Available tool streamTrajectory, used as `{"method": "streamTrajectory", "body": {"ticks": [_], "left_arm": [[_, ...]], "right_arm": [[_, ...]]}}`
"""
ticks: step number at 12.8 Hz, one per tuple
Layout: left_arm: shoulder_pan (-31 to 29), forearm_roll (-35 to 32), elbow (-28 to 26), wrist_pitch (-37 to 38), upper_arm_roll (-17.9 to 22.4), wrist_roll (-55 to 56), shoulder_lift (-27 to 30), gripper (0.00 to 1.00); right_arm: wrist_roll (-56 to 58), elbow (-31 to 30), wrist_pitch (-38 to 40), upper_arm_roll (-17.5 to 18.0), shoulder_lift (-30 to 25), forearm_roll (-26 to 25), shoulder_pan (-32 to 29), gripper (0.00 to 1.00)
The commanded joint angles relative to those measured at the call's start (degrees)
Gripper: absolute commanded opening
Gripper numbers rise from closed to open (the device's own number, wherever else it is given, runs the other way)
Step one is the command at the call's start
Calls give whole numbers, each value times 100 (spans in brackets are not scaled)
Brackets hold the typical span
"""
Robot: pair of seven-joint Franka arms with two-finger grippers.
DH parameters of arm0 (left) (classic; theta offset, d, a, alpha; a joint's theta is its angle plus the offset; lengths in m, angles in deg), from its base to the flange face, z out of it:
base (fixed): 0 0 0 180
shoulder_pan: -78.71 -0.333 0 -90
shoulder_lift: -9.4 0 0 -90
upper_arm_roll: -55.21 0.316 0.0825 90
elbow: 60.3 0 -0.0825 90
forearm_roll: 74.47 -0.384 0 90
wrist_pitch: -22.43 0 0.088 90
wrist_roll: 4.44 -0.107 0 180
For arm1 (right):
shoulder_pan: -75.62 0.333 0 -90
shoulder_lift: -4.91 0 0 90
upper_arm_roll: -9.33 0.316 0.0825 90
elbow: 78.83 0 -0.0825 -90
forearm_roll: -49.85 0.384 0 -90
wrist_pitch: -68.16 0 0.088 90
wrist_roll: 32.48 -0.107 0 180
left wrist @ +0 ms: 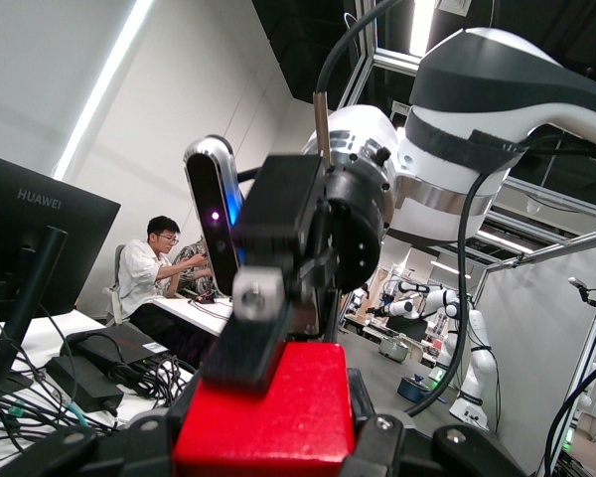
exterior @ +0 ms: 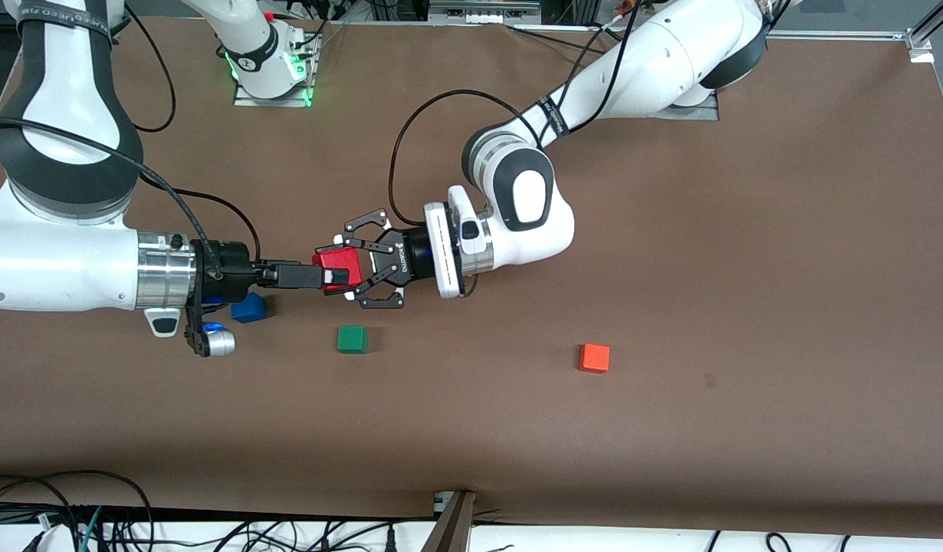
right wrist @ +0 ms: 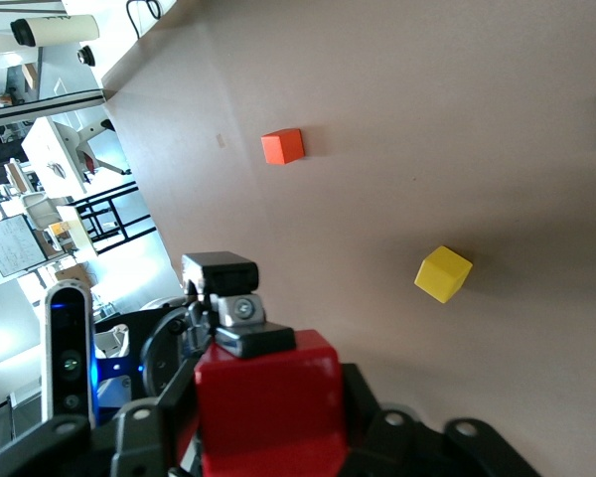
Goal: Pass red block to right arm, stack on blue
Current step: 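Close the right gripper on the red cube held by the left gripper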
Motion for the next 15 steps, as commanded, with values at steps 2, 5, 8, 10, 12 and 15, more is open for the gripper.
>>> {"method": "streamTrajectory", "body": {"ticks": [2,5,8,10,12,15], "left_arm": [[105,132,19,-95,65,-77,73,0],[105,141,19,-95,65,-86,73,0],[79,149,10,-95,65,-86,73,5],[44,211,10,-86,30,-60,73,100],[-9,158,1,-69,56,-60,73,100],[-359,-69,-86,10,91,-113,73,100]], "right_arm": [[-122,130,46,44,41,-17,54,9],[-122,130,46,44,41,-17,54,8],[-122,130,46,44,41,-8,54,8],[-122,130,46,44,41,-8,54,8],[-122,130,46,44,41,0,45,4],[-122,130,46,44,41,-26,1,1]]}}
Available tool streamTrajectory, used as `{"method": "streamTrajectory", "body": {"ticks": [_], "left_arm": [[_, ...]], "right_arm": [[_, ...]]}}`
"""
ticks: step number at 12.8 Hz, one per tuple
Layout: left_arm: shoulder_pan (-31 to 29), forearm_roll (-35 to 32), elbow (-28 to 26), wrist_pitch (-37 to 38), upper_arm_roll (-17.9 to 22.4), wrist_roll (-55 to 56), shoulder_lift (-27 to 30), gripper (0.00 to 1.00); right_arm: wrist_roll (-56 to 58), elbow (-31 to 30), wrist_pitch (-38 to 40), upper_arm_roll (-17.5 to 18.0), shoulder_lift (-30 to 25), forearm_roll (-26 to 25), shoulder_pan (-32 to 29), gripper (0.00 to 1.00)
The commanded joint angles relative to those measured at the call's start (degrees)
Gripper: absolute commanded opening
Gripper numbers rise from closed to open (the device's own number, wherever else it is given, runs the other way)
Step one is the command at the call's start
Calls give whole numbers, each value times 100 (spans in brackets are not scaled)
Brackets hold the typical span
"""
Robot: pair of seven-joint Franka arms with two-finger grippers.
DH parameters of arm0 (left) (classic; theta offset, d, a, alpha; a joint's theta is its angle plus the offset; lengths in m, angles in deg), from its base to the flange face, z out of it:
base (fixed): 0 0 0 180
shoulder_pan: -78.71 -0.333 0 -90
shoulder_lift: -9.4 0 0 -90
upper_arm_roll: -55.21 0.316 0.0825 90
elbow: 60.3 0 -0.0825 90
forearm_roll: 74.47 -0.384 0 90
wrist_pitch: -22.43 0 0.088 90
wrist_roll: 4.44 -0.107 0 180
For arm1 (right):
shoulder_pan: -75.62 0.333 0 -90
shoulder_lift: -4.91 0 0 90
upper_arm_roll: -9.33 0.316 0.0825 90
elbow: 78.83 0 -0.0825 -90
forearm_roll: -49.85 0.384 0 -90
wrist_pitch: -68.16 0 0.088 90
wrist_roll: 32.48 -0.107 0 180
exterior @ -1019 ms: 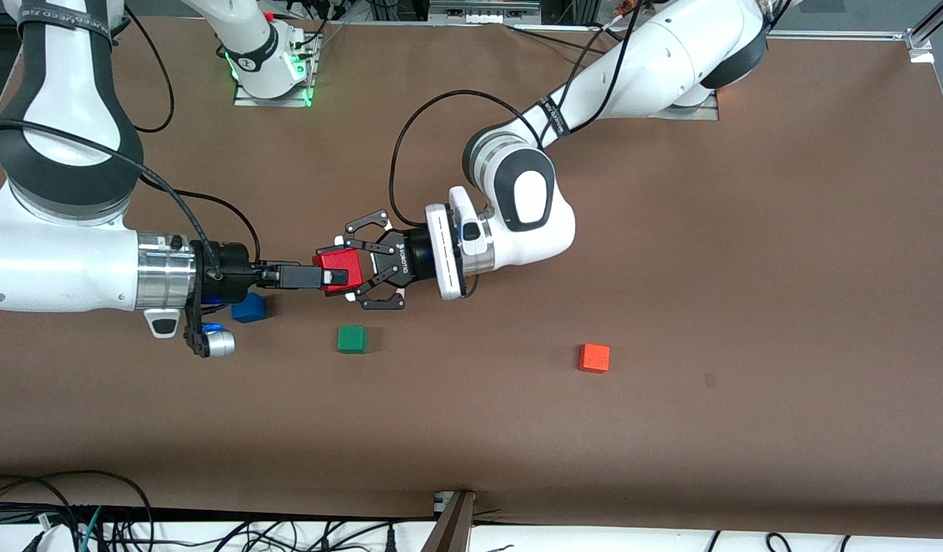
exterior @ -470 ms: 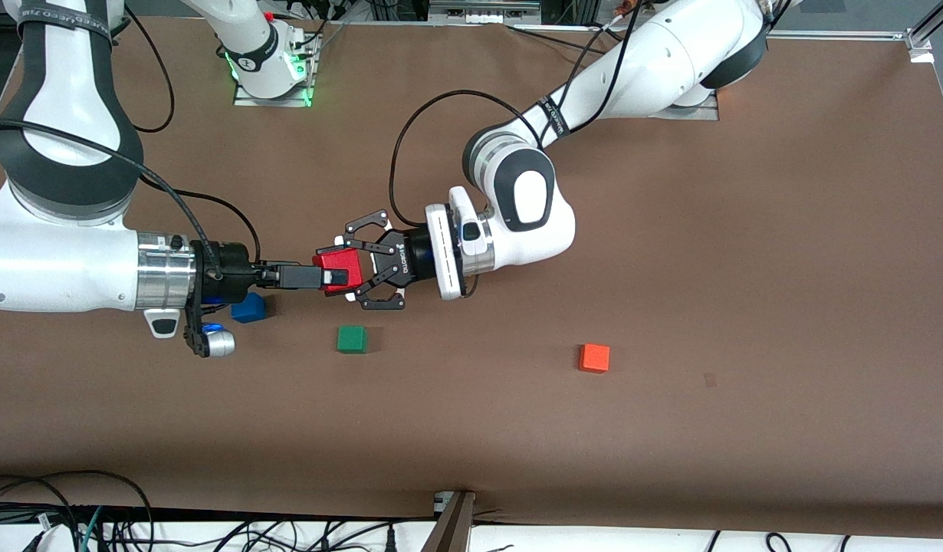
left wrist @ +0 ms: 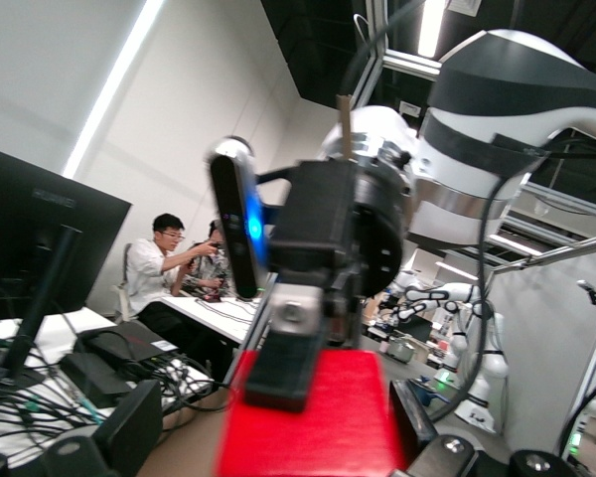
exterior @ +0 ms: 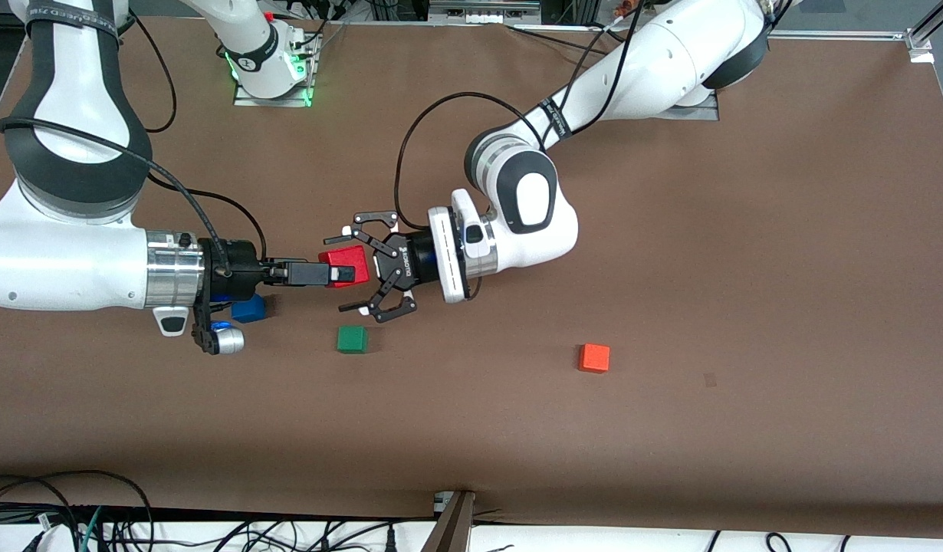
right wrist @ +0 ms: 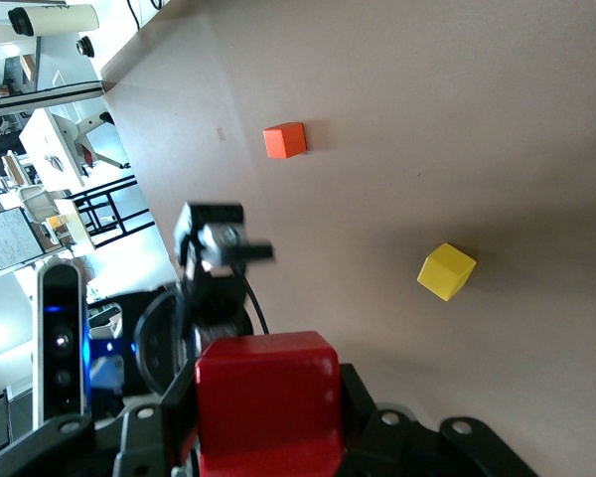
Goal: Pass red block to right arm, stack on blue
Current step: 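Open the left gripper and withdraw it while the right gripper holds cube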
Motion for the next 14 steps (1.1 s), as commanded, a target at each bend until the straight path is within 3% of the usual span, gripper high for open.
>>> {"method": "streamTrajectory", "body": {"ticks": [1,8,12,14], "left_arm": [[-415,-225,-234,266,6,-111,72,100],[-1567,-515,-1754,1979,-12,-893,327,100],[-2699,-2454,-1888,2850,102,-587,266,100],[-3349,-3072,-1870,3316,190,-418,248,100]], "right_arm": [[-96,129,70,33,39,-25,-91,1],[299,120,88,-11,74,-946,-223,1],[965,94,351,-3,65,-2710,-179,1],[1553,-151,369,-11,48,-3703,-179,0]]}}
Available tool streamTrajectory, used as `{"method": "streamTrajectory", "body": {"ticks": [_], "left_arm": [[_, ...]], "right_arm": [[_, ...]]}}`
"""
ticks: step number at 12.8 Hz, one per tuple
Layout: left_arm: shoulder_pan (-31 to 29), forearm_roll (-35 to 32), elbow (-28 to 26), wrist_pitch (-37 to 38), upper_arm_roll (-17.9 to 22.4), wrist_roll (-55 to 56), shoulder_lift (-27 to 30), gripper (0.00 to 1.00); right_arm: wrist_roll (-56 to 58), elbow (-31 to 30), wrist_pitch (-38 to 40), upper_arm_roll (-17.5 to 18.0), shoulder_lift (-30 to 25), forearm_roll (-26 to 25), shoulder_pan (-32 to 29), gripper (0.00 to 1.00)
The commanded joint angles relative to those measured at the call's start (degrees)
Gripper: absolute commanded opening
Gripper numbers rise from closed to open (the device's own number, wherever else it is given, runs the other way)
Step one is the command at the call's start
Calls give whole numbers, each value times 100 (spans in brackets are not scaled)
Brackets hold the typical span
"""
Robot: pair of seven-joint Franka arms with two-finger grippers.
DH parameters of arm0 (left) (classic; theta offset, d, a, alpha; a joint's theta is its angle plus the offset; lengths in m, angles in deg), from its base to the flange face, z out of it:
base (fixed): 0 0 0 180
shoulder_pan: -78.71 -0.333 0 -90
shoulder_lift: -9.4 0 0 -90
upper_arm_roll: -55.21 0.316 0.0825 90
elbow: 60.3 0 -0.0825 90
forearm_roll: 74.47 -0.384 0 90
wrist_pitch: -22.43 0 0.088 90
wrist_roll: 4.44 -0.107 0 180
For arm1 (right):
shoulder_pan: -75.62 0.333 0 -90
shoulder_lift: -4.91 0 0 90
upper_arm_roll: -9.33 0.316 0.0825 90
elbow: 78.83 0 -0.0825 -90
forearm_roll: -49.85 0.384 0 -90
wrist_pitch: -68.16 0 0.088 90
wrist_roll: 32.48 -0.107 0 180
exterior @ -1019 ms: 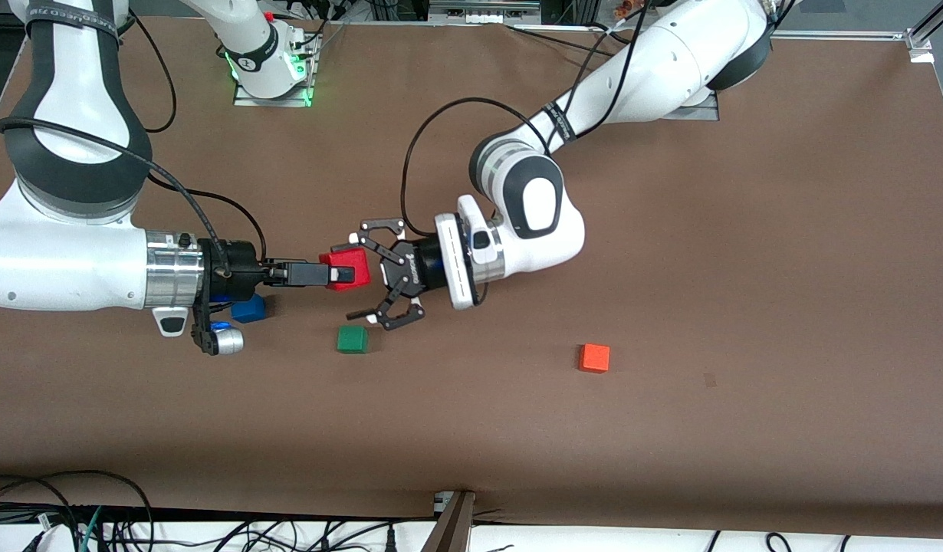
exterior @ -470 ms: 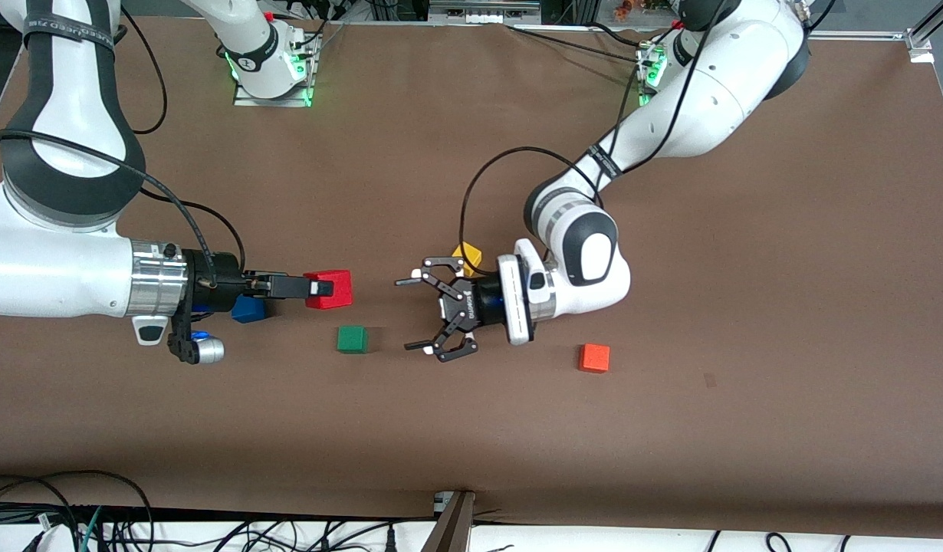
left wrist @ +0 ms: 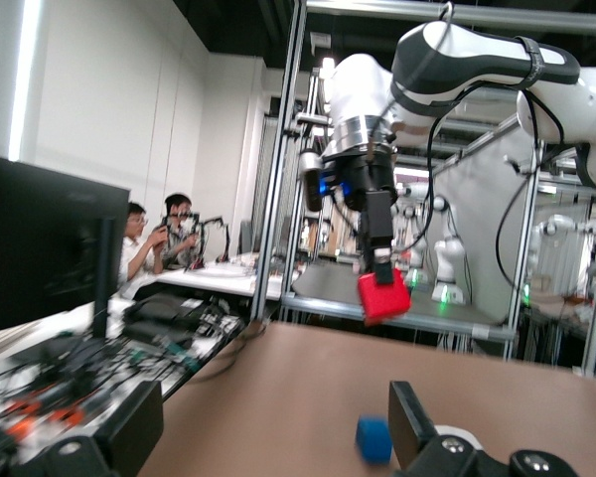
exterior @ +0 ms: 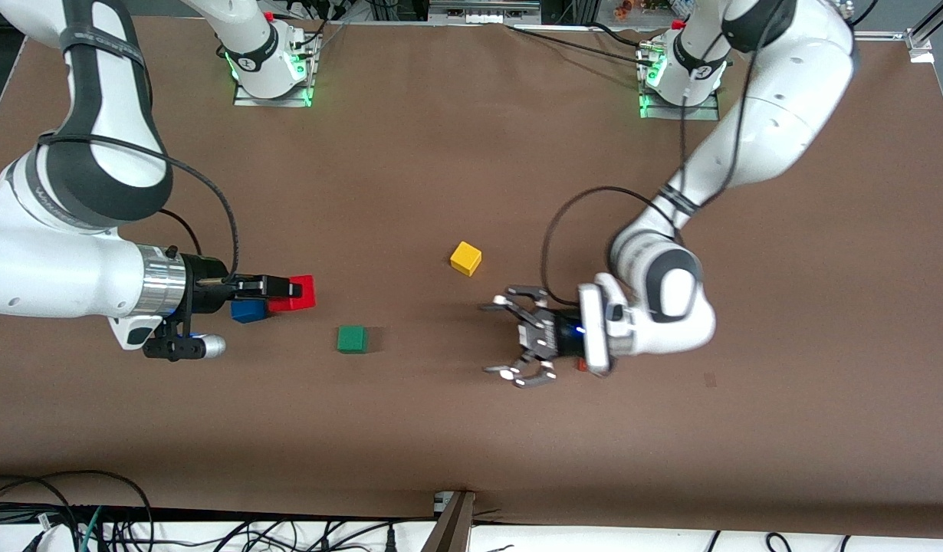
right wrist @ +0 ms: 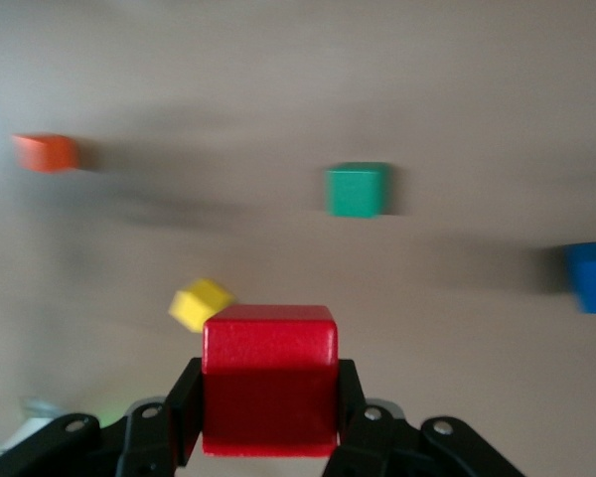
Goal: Pass red block to right arm, stack on blue
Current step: 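Open the left gripper and withdraw it while the right gripper holds cube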
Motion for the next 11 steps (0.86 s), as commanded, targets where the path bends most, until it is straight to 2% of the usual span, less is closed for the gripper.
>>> {"method": "streamTrajectory", "body": {"ticks": [1,3,6,8,10,11], "left_arm": [[-817,-724,-272,680,45,81,201,100],[-1126,-1209,-193,1216,378,73,201,100],[-1592,-1254,-158,1552,861,3,175,100],[-1742,-1246,-70,1964,1370,-85,140,100],[-2058,-1289,-61,2307,1740,-59,122,100],[-2085,-1420,-61,2422,2046,-68,131,100]], "right_arm": [[658,-287,24,22,-17,-1252,4,0],[730,-429,-38,22,-9,-1950,21,0],[730,-980,-633,13,-61,-2592,12,0],[730,-1420,-1073,-13,-149,-2804,-5,0],[730,-1938,-1486,-66,-368,-2805,-5,0],[730,-2263,-1801,-66,-500,-2805,-5,0]]}}
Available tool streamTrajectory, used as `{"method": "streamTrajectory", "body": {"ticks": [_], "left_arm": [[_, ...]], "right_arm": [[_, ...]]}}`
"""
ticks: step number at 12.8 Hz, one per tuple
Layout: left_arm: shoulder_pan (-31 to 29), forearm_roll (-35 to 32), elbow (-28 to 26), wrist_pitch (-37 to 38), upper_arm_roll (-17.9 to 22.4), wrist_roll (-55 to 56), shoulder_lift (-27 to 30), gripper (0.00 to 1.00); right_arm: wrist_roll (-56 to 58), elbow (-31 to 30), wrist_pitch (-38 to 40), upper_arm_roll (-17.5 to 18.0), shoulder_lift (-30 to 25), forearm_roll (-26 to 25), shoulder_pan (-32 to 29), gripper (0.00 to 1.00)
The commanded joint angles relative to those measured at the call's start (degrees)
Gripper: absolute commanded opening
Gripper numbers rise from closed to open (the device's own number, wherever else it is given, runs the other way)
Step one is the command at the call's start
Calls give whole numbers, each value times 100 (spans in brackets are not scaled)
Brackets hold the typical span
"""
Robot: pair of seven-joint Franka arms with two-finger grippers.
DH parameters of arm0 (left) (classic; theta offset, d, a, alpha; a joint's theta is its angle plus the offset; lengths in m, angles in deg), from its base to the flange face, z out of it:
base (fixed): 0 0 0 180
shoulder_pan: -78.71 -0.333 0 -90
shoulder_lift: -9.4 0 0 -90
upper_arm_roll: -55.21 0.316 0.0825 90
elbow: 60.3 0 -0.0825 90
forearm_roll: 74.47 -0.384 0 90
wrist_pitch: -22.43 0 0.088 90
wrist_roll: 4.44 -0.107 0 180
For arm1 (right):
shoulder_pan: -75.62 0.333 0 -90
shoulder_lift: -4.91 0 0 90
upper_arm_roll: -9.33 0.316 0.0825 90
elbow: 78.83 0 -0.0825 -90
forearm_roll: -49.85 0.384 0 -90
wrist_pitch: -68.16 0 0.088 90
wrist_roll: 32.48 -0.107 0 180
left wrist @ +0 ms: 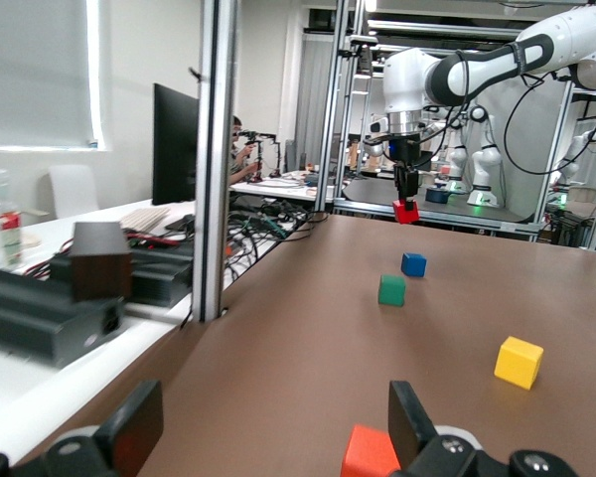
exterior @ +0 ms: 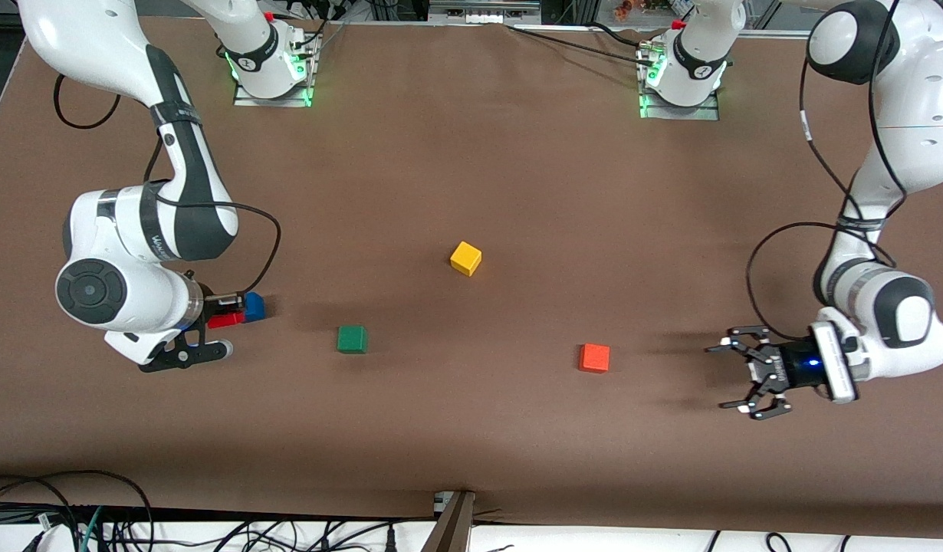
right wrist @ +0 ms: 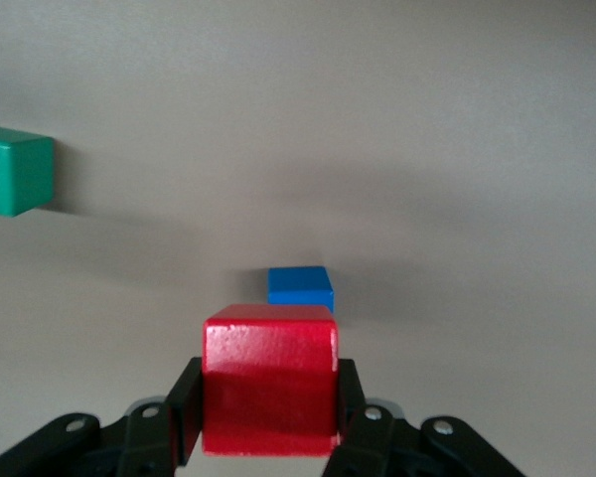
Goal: Pass red block to right arm, stack on blue
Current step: 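Open the left gripper and withdraw it while the right gripper holds cube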
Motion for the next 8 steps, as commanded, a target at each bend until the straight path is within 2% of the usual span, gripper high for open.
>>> {"method": "streamTrajectory", "body": {"ticks": [1,3,6,8], "left_arm": [[-154,-353,-31,436,614,-78,115,100],[-155,-774,100,586,1107,-235,132,100],[-164,-1696,696,893,1608,-500,168,100],[-146,-2110,1276,1166,2275,-500,177,100]], "right_arm": [[99,-1190,-844,-16,-656,-83,-19,0],[108,-1868,-1548,-68,-920,-66,-28,0],[125,-2677,-2471,-191,-1149,-57,-37,0],[335,-3056,-2999,-244,-1228,-22,-89,0]]}}
